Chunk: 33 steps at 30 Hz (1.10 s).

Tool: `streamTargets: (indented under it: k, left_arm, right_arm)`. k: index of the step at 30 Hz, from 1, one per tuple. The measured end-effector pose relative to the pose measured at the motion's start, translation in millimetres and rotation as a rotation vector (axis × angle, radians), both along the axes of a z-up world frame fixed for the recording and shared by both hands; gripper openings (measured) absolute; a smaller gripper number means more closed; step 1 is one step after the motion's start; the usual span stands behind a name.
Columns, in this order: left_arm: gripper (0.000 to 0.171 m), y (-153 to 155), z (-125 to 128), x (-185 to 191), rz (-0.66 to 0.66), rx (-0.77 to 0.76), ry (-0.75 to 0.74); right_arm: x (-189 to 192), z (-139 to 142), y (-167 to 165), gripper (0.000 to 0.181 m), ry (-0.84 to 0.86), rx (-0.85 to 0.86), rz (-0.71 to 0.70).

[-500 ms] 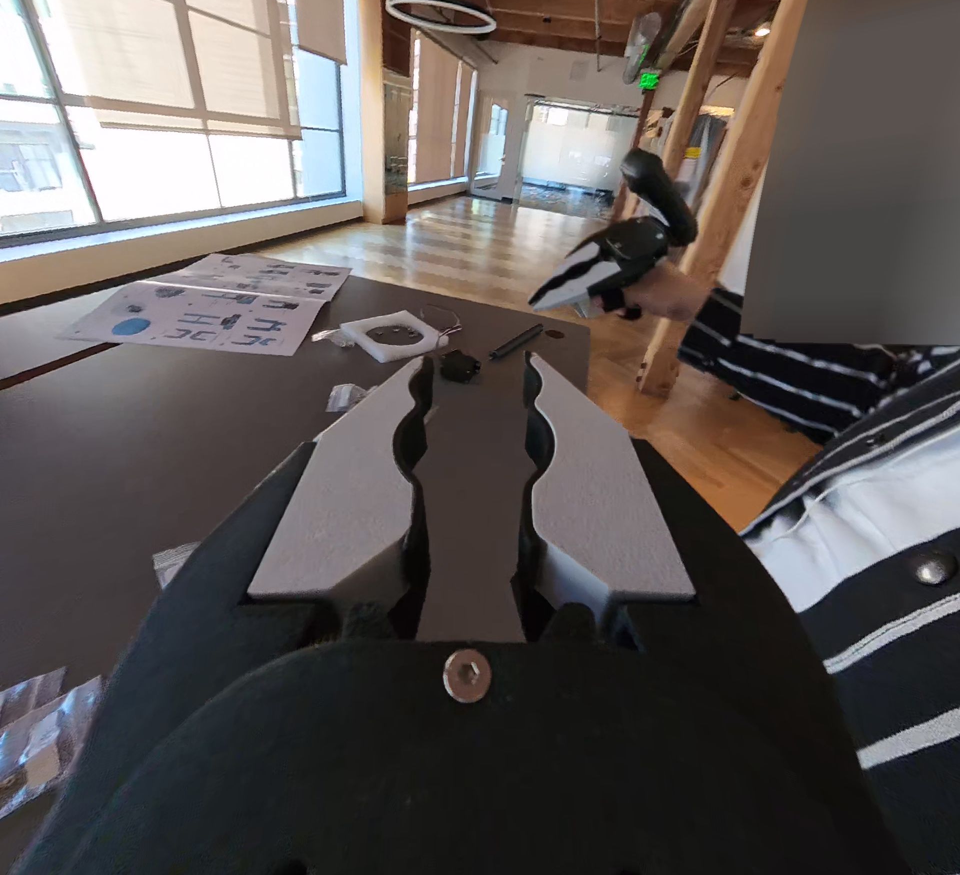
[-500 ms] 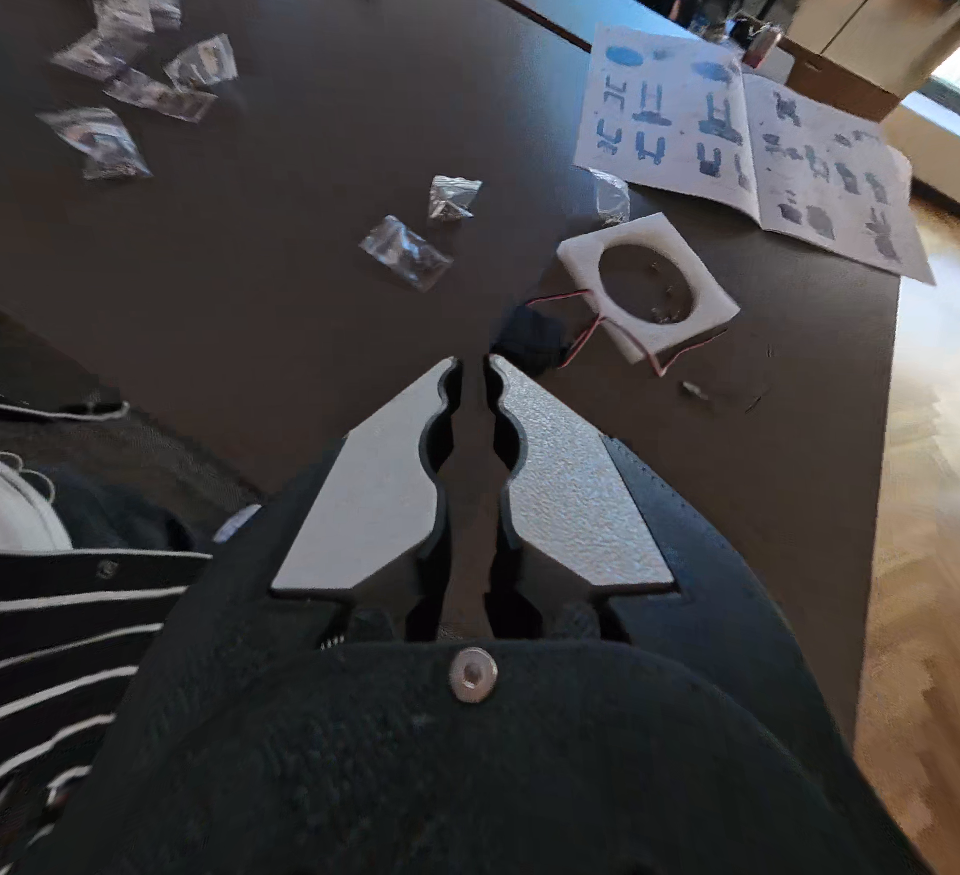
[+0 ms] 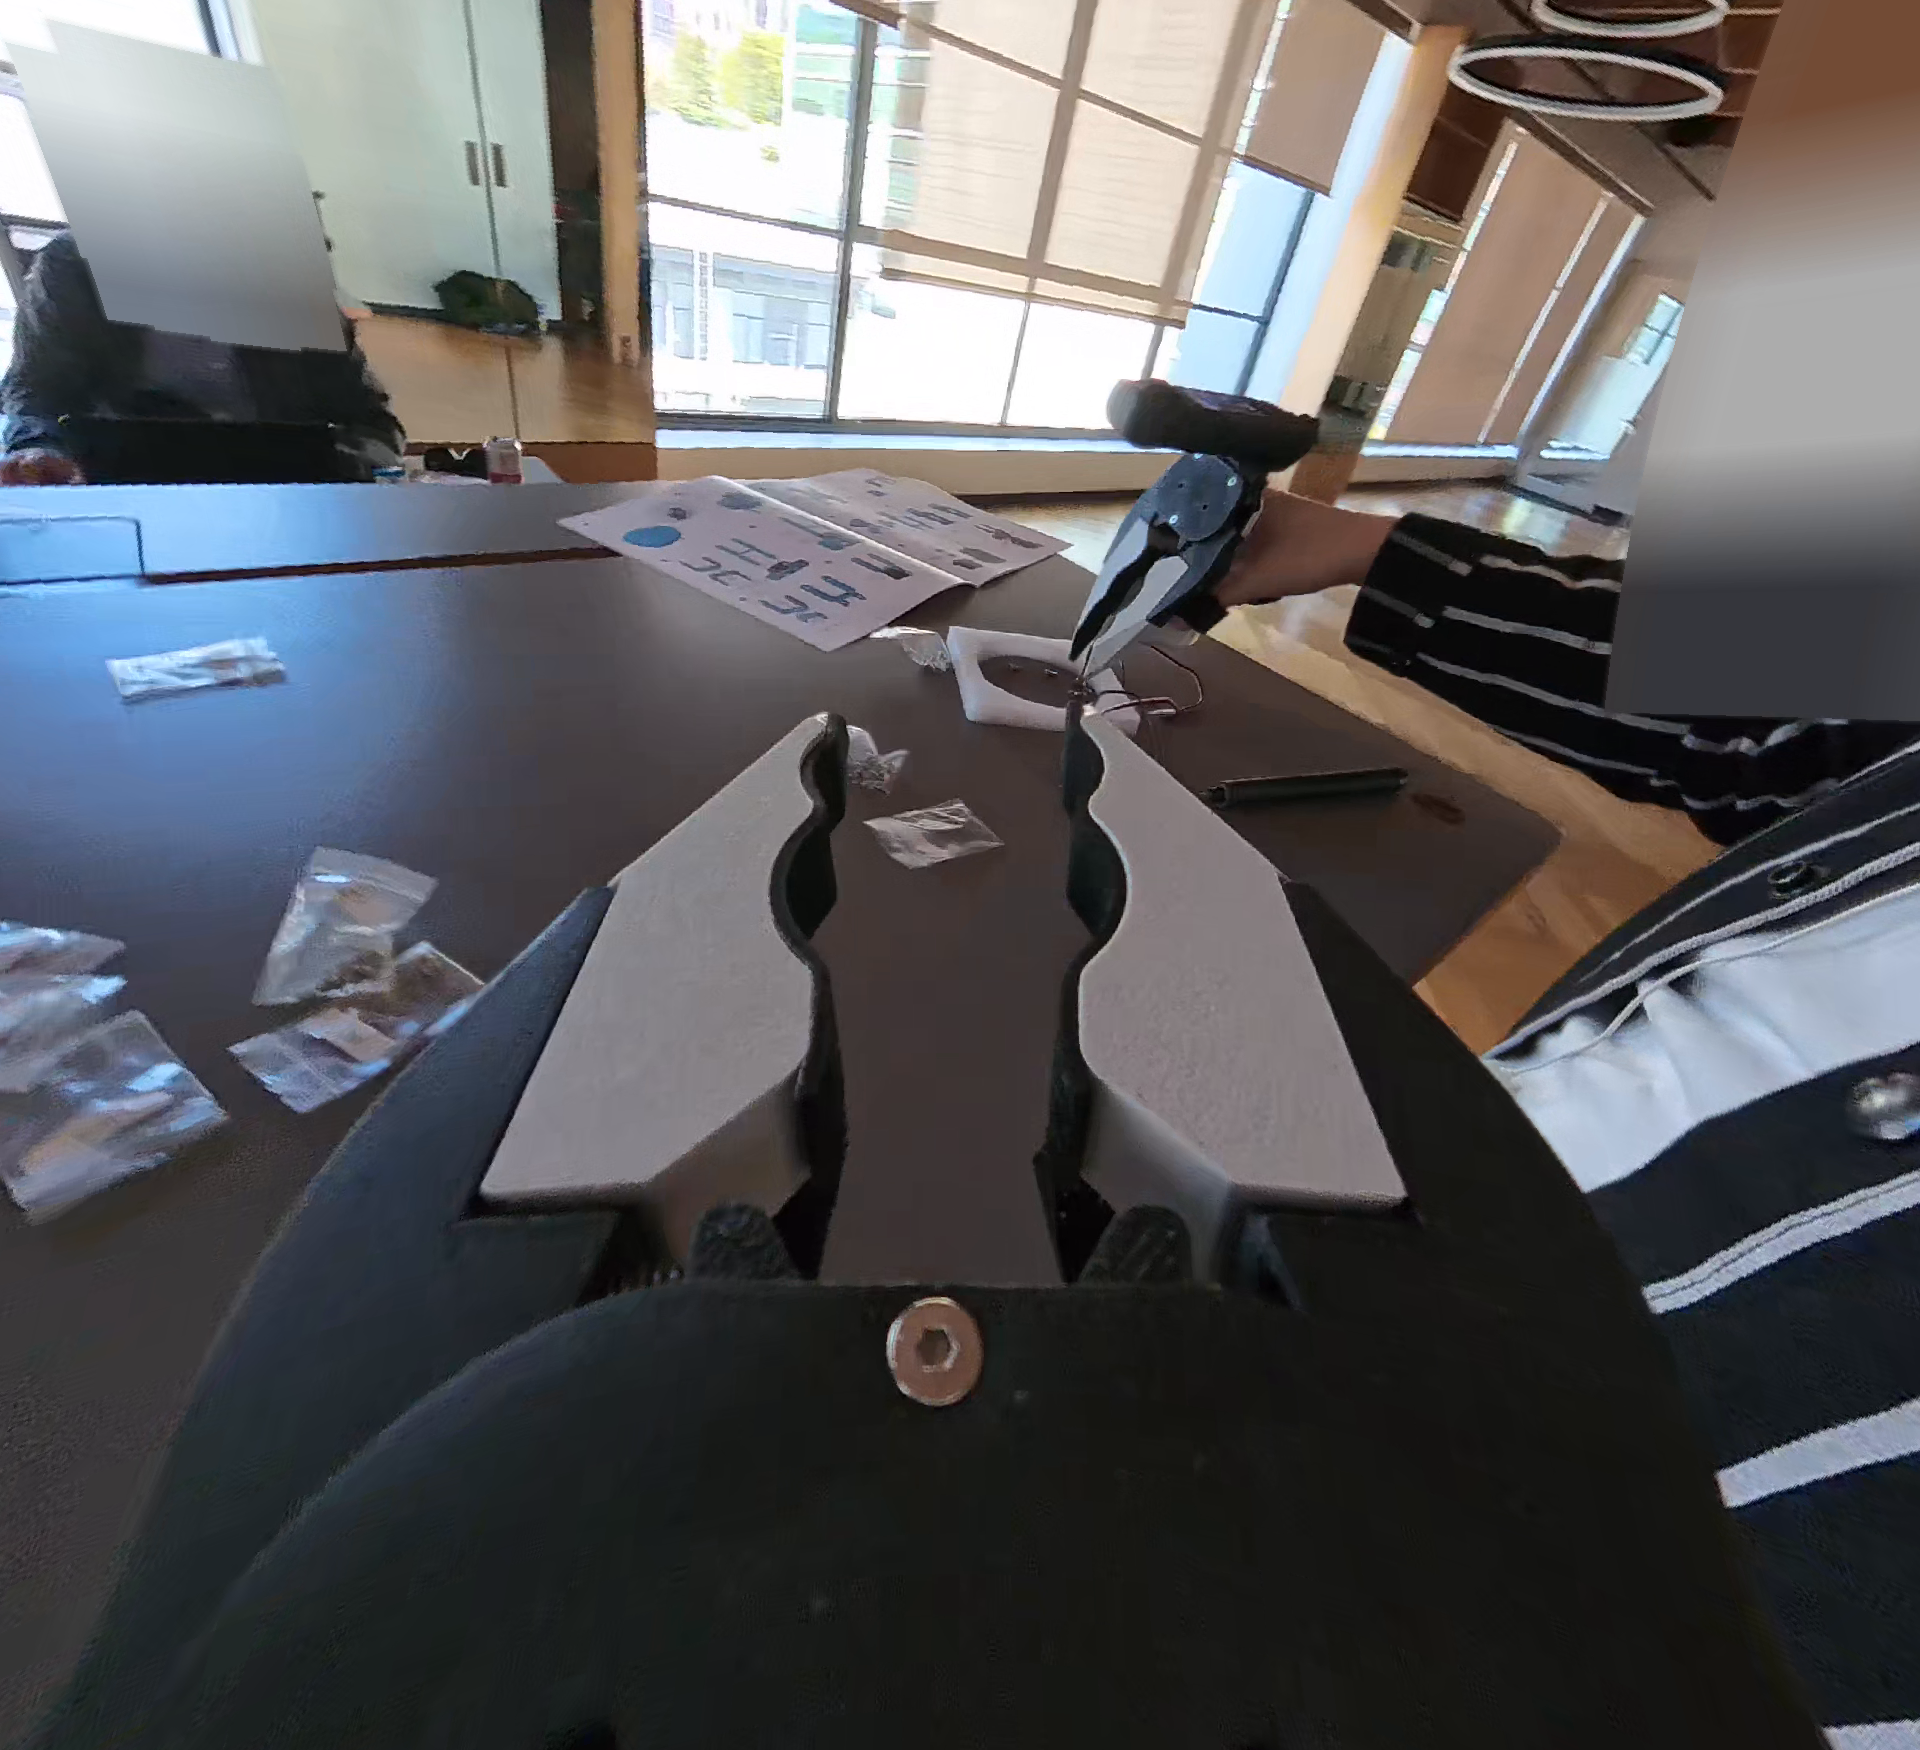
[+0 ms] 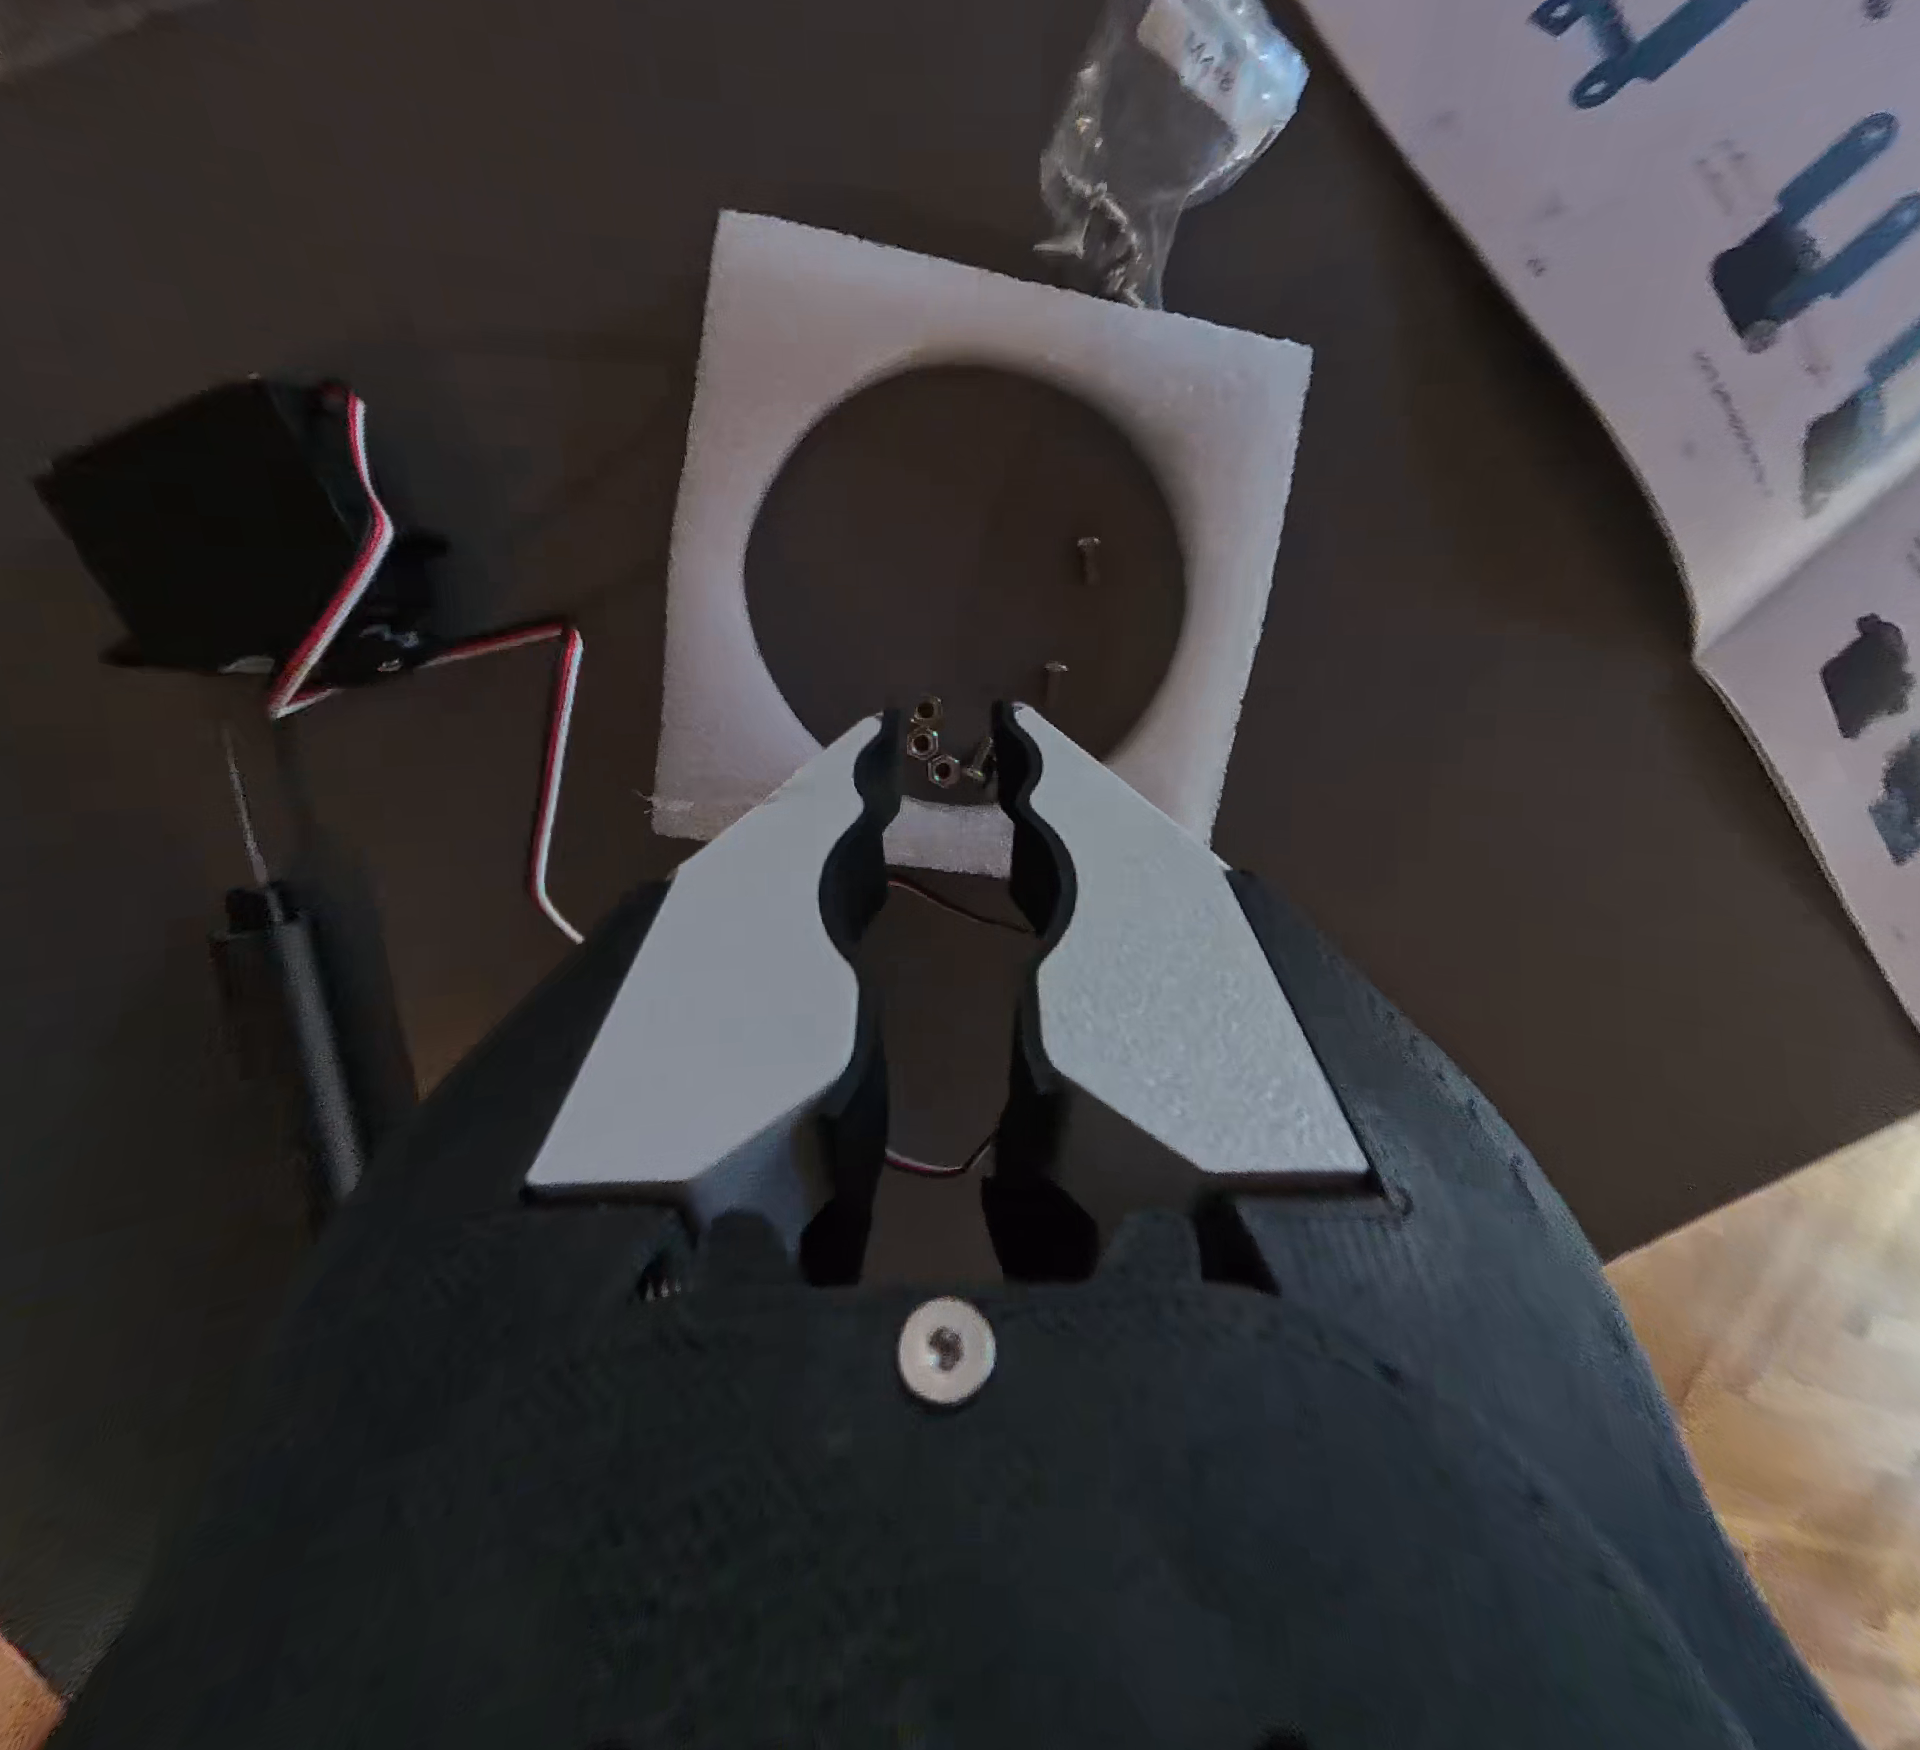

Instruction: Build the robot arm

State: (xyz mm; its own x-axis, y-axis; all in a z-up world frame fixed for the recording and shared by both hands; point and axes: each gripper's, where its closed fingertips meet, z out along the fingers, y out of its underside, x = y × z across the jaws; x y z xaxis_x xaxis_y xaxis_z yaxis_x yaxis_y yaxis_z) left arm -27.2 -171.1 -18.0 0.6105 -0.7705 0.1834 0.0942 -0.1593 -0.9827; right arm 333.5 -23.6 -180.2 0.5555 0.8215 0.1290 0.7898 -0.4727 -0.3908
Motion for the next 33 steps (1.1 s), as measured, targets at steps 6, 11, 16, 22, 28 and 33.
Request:
streamTargets:
  k: [6,11,16,22,28,33]
  left_arm:
    - [0.040,-27,-4,30,0.080,-0.030,-0.005]
    - [0.039,-42,-2,42,0.112,-0.026,0.022]
    - [0.039,-54,-9,47,0.146,-0.037,0.020]
    - [0.039,-61,-12,49,0.152,-0.058,0.020]
    - [0.039,-71,-14,34,0.169,-0.076,0.064]
    - [0.039,-74,-13,9,0.200,-0.088,0.069]
  right_arm:
    - [-5,-10,2,0.017,0.008,-0.057,0.115]
    - [-5,-18,2,0.017,0.002,-0.091,0.144]
    - [-4,-21,-1,0.016,0.010,-0.108,0.150]
    - [-8,-21,-2,0.006,0.045,-0.123,0.158]
    - [-12,-7,3,0.006,0.129,-0.093,0.134]
    - [-39,29,0,0.006,0.236,-0.012,0.194]
